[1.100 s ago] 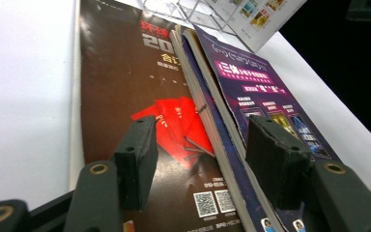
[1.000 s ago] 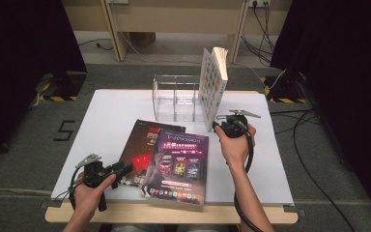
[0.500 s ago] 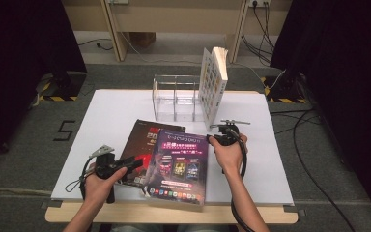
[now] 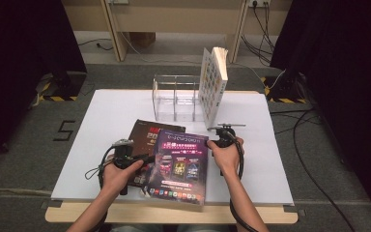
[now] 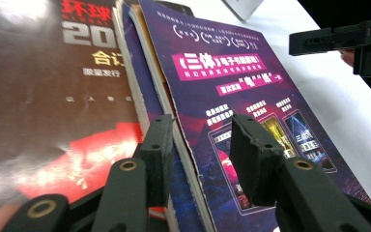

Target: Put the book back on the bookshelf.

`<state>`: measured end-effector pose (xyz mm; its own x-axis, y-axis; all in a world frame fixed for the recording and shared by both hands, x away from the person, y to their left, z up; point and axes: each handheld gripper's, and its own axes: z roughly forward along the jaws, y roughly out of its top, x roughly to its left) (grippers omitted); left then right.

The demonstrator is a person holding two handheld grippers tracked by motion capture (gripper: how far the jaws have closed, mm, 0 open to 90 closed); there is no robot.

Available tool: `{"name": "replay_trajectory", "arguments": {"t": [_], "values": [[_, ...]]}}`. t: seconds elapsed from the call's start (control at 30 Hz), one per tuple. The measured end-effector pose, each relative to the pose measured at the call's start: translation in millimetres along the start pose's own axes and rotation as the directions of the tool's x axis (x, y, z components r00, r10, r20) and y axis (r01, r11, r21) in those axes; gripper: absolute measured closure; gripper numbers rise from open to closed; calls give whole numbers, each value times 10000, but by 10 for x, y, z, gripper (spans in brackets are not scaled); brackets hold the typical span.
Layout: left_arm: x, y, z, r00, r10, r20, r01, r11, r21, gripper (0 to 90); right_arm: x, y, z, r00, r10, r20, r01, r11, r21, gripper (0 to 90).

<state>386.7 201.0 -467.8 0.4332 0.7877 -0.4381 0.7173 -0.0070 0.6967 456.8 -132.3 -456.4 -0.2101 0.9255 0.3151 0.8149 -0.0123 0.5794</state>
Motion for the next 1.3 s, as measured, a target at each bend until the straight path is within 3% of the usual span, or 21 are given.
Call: {"name": "replay_trajectory", "arguments": {"t": [0.3,0.63,1.3], "values": [[4,-4,125,9998,-112,-138,117,9993,350,617,-15,72,120,9999,116,-2,-116,9995,297,615],[11,-25,161,9997,-73,-225,85,9984,554,613,-76,144,212,9992,390,-114,-384,9981,473,611],[-13,-35,190,9995,-9,-326,33,9973,737,620,-65,201,312,9971,708,-291,-684,9946,785,597]]}}
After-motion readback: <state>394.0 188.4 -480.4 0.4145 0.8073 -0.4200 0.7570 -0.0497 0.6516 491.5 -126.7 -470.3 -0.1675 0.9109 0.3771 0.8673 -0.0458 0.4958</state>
